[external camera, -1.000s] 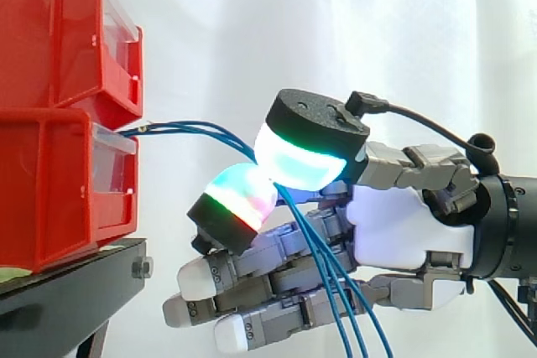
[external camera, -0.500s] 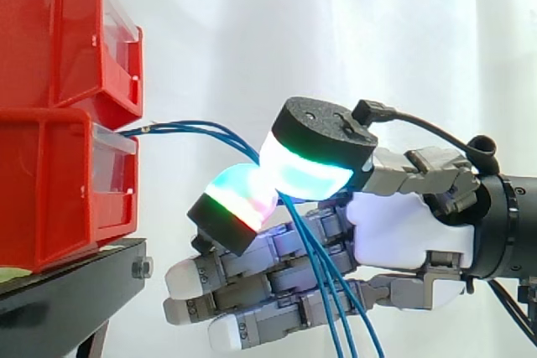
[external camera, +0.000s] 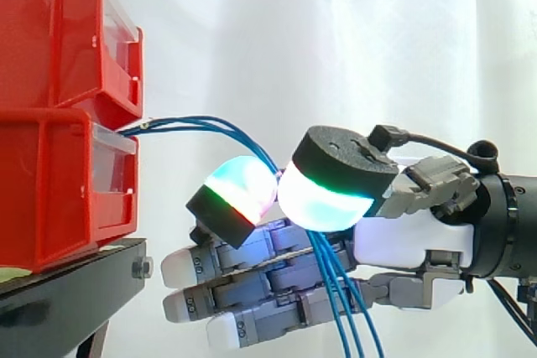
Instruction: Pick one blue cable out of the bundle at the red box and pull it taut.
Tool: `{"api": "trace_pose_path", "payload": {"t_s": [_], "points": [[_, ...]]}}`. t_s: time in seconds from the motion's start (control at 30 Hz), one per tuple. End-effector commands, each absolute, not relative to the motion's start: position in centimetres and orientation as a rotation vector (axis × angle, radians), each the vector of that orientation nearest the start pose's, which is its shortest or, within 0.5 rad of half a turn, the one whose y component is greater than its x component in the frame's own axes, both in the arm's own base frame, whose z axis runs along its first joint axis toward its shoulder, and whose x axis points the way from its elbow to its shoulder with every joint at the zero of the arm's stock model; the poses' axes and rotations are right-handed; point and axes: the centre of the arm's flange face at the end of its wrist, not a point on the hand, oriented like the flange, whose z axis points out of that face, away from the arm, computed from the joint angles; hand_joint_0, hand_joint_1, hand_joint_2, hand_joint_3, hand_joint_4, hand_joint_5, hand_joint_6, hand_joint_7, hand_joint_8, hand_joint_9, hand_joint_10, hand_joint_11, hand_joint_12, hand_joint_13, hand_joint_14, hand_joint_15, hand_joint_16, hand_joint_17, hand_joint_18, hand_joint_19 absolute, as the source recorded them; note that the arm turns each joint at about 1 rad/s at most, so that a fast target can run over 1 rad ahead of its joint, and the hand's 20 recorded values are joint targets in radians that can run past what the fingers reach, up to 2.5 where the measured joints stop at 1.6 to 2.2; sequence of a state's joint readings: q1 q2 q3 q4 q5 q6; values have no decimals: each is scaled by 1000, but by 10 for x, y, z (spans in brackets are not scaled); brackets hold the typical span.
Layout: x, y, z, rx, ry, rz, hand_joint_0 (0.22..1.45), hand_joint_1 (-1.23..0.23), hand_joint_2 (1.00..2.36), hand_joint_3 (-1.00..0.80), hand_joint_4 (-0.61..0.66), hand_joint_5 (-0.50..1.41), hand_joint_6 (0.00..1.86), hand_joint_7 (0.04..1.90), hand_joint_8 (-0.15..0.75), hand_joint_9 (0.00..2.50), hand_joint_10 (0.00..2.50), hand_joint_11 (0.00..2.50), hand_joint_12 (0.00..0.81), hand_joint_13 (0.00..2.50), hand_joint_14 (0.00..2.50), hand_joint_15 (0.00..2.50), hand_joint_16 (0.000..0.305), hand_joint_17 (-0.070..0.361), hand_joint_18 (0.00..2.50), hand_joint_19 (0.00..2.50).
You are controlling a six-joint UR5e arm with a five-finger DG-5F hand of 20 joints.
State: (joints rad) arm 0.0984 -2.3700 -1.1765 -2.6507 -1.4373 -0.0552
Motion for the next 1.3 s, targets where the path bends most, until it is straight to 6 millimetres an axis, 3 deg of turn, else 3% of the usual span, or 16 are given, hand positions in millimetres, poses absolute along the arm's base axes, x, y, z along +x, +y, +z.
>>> {"api": "trace_pose_path", "payload": {"t_s": [0.0, 0.13, 0.33, 0.47, 0.63, 0.73, 0.87, 1.0, 1.13, 1.27], "points": [[782, -70, 213, 1134, 1143, 1186, 626, -926, 1000, -500, 57, -158, 874, 1011, 213, 530, 4, 155, 348, 174, 0, 0, 54, 121, 274, 77], [782, -70, 213, 1135, 1143, 1187, 526, -833, 1000, -500, 84, -146, 862, 1021, 236, 563, 3, 146, 365, 191, 0, 0, 57, 128, 288, 96], [782, -70, 213, 1135, 1143, 1187, 499, -785, 1000, -500, 91, -136, 855, 1039, 261, 610, 4, 151, 375, 218, 0, 0, 58, 132, 314, 114], [782, -70, 213, 1135, 1143, 1187, 596, -776, 1001, -483, 82, -131, 851, 1083, 248, 620, 4, 151, 355, 223, 0, 0, 54, 123, 299, 133], [782, -70, 213, 1135, 1143, 1187, 617, -816, 1016, -249, 62, -127, 862, 1145, 253, 635, 4, 162, 355, 252, 0, 0, 54, 122, 329, 134], [782, -70, 213, 1136, 1142, 1190, 651, -875, 1019, -212, 39, -132, 870, 1123, 258, 636, 4, 168, 357, 256, 0, 0, 54, 122, 337, 116], [782, -70, 213, 1135, 1144, 1191, 724, -996, 1012, -358, -14, -139, 865, 1037, 235, 585, 4, 166, 350, 232, 0, 0, 54, 121, 332, 69], [782, -70, 213, 1135, 1144, 1191, 765, -1020, 1000, -500, -19, -146, 868, 1001, 215, 560, 4, 162, 347, 219, 0, 0, 53, 120, 325, 48], [783, -69, 213, 1135, 1145, 1193, 669, -1000, 1000, -500, 45, -146, 856, 1016, 209, 552, 3, 148, 345, 211, 0, 0, 53, 119, 315, 63], [782, -70, 214, 1134, 1142, 1192, 519, -843, 1000, -500, 69, -139, 847, 1020, 237, 582, 4, 150, 364, 212, 0, 0, 57, 128, 312, 114]]}}
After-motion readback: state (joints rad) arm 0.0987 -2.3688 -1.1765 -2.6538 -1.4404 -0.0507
